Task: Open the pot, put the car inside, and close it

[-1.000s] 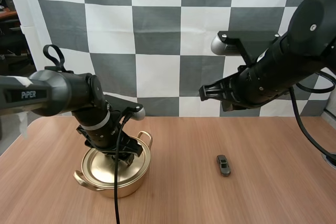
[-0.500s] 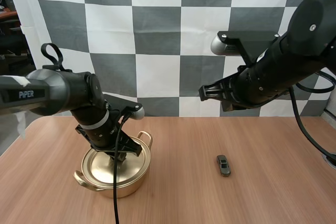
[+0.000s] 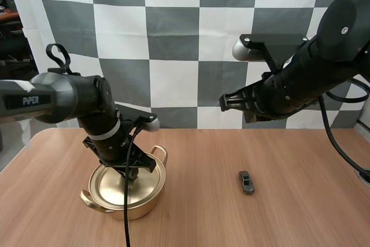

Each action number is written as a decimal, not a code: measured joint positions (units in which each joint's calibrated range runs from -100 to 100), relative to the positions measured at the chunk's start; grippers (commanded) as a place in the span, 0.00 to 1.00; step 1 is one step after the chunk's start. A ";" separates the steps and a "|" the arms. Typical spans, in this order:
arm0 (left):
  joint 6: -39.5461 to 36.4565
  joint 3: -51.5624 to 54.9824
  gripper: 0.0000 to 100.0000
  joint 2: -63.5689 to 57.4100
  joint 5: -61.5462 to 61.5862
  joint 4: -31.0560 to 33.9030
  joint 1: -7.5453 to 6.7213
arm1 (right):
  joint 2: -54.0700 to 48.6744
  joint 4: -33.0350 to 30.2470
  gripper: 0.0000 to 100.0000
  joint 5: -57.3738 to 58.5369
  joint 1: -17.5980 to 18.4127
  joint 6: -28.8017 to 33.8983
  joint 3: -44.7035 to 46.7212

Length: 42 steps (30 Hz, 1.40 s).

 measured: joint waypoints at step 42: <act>0.38 -34.59 0.00 -41.54 22.09 -8.19 0.00 | 9.09 -11.96 0.51 -24.22 0.00 3.68 18.13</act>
